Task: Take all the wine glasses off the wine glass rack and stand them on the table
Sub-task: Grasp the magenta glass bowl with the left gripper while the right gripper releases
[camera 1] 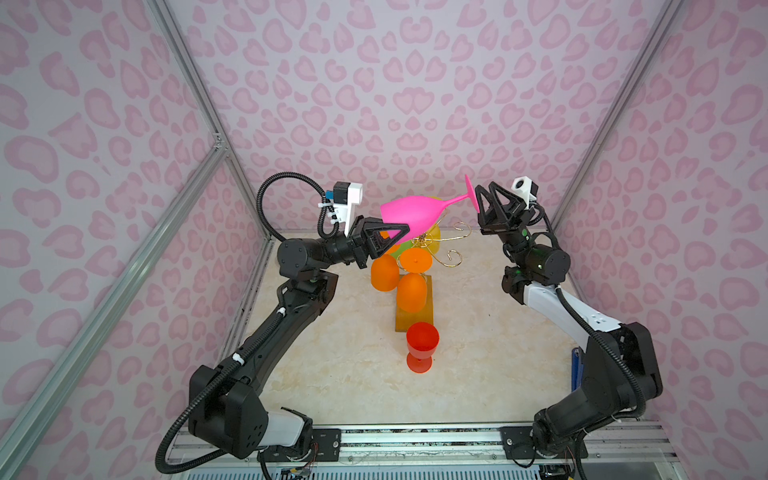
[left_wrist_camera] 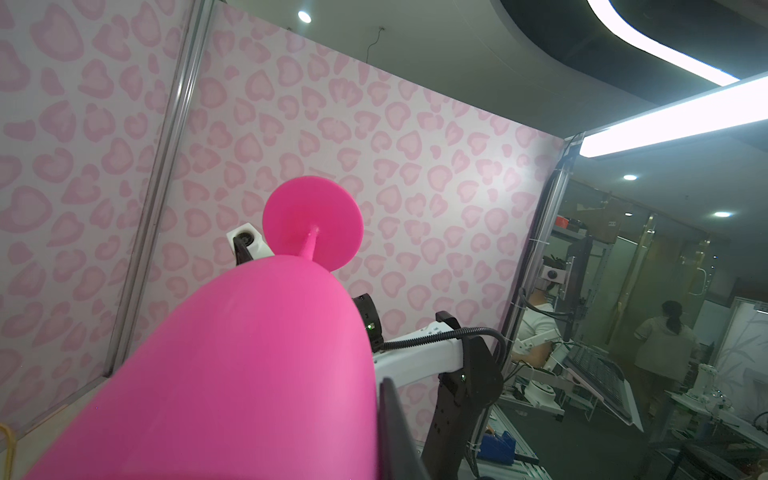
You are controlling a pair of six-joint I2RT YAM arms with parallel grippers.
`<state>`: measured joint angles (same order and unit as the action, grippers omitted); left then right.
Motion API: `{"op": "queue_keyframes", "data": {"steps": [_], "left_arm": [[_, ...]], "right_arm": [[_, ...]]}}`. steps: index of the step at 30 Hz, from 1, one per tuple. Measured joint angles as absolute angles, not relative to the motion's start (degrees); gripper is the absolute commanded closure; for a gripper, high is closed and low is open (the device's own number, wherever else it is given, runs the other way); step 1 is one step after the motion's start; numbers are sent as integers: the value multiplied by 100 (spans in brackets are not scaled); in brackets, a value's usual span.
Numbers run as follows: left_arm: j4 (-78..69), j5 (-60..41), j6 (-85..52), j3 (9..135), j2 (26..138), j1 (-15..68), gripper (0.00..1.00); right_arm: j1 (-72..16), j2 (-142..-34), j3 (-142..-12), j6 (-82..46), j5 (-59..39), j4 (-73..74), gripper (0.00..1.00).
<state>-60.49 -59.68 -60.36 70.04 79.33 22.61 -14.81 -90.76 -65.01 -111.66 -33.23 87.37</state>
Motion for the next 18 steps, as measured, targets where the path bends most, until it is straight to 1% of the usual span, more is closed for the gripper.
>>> {"op": "queue_keyframes", "data": {"steps": [3,6,8,12,15,18], "left_arm": [[-5730,-6016,-5981,7032,7754,2340,96],[-4954,-6055,-5548,7144,7507,2471,96],[-4117,-6038,-4989,7321,7336,2613,95],[-1992,-5800,-3522,7881,7072,2956,96],[-327,-5395,-2453,8250,6882,3197,98],[1013,-4886,-1752,8423,6683,3343,99]], "right_arm": [[-1315,-9030,-6388,-11122,-3323,8722,55],[-1162,-8941,-6285,-11028,-3363,8707,54],[-1057,-8855,-6230,-10930,-3457,8637,54],[-873,-8565,-6132,-10569,-3673,8278,54],[-718,-8187,-6042,-10047,-3898,7682,53],[-607,-7684,-6010,-9220,-4091,6718,53]]}}
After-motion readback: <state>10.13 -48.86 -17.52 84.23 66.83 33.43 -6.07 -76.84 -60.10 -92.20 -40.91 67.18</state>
